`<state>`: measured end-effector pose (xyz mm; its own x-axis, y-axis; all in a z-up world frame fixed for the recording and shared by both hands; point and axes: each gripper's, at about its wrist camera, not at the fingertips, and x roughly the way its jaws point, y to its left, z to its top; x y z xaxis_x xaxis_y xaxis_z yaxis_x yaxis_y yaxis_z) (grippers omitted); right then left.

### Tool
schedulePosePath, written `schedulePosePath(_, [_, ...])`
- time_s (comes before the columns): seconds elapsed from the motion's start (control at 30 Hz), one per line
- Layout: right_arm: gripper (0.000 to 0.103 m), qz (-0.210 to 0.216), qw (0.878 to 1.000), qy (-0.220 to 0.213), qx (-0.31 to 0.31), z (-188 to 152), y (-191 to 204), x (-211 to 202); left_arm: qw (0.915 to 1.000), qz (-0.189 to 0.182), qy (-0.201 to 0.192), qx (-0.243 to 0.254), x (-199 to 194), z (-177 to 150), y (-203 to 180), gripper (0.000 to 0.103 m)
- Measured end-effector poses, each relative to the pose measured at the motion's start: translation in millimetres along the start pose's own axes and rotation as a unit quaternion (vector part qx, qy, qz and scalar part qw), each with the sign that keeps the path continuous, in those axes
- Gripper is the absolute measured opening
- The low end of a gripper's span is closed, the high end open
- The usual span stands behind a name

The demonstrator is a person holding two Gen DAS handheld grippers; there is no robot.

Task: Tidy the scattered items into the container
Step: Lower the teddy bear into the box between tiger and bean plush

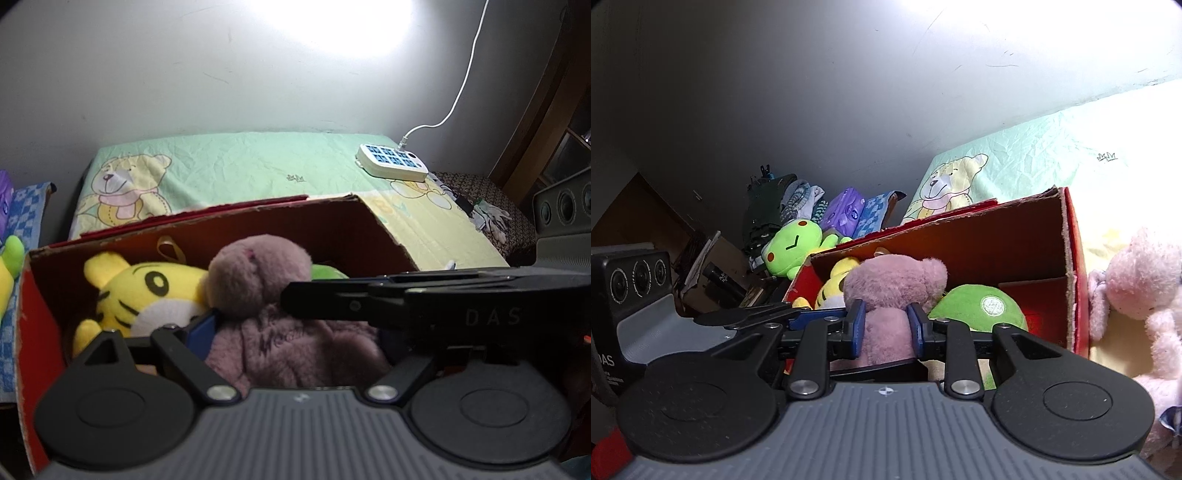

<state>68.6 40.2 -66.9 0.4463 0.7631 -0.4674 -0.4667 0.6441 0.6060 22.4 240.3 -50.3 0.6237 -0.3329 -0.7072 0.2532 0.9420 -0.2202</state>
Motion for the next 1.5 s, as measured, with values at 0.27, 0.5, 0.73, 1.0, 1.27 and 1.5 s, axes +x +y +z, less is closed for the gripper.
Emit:
schedulePosePath(0.27, [0.027, -0.047, 0.998, 0.001, -0.031, -3.1, -1.6, 5.1, 0.9993, -0.016, 0.034, 0.007, 29.3, -3.2, -6.4, 0.09])
schedulePosePath(0.5, [0.027, -0.06, 0.998, -0.001, -0.008, -3.1, -3.1, 16.3, 0.9996, -0.016, 0.021, -0.01, 10.8, -3.5, 8.2, 0.093])
schedulePosePath(0.73, [0.03, -0.07, 0.997, 0.015, -0.03, -5.5, 6.1, 21.6, 0.9994, -0.015, 0.02, -0.023, 9.9, -9.1, 12.7, 0.094])
schedulePosePath(1.0, [0.033, -0.072, 0.997, -0.02, -0.029, 4.2, 11.2, -1.7, 0.9994, 0.001, 0.025, -0.023, 7.8, -10.2, 8.1, 0.094])
schedulePosePath(1.27, [0.028, -0.108, 0.993, 0.003, -0.051, -2.8, 16.9, 6.5, 0.9989, 0.032, 0.029, -0.02, 4.0, -10.4, 0.5, 0.094])
schedulePosePath(1.5, [0.028, -0.113, 0.992, 0.013, -0.045, -3.5, 15.6, 11.2, 0.9976, 0.059, 0.026, -0.026, -3.9, -11.9, -2.0, 0.096])
